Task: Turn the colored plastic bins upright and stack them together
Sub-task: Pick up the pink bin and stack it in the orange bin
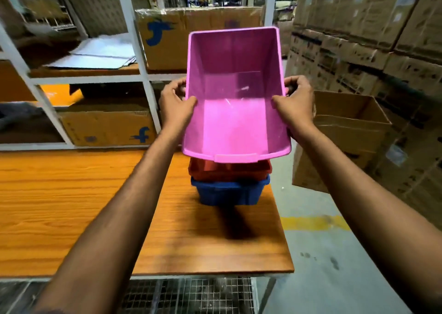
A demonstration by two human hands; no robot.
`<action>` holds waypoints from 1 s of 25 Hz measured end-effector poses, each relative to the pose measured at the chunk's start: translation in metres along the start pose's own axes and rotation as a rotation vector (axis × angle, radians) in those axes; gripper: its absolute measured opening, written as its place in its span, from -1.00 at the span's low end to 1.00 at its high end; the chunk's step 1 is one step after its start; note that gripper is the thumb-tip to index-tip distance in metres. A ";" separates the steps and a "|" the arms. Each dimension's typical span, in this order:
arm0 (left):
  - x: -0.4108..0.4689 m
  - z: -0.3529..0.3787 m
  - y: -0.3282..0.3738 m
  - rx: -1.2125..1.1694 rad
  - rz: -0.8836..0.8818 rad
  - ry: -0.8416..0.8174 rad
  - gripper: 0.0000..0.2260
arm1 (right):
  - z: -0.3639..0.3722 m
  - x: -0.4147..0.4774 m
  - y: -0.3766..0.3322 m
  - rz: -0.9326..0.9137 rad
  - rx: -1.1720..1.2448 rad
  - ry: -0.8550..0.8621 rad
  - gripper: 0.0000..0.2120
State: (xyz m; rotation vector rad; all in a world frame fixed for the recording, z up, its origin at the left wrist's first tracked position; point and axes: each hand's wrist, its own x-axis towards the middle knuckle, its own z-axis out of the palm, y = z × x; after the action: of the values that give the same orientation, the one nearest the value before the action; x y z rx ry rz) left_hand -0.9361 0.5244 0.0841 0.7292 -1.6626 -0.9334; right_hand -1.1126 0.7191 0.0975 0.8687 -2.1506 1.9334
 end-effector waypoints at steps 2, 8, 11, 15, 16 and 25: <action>0.004 0.006 -0.009 0.016 -0.071 -0.006 -0.54 | 0.012 0.014 0.016 0.065 0.037 -0.048 -0.76; 0.003 0.008 -0.039 0.076 -0.223 -0.025 -0.58 | 0.043 0.022 0.054 0.188 -0.011 -0.115 -0.66; 0.002 0.009 -0.047 0.090 -0.266 -0.042 -0.60 | 0.048 0.019 0.057 0.228 -0.029 -0.137 -0.67; 0.006 0.013 -0.058 0.115 -0.340 -0.106 -0.60 | 0.052 0.021 0.063 0.325 -0.079 -0.168 -0.64; 0.007 0.015 -0.061 0.130 -0.361 -0.122 -0.61 | 0.052 0.021 0.065 0.350 -0.102 -0.182 -0.63; 0.006 0.029 -0.077 0.143 -0.547 -0.216 -0.65 | 0.051 0.016 0.087 0.491 -0.184 -0.319 -0.83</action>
State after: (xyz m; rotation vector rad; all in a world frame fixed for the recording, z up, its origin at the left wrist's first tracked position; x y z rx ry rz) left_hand -0.9643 0.4869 0.0167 1.2570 -1.7632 -1.3187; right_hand -1.1535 0.6677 0.0198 0.7020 -2.9049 1.8357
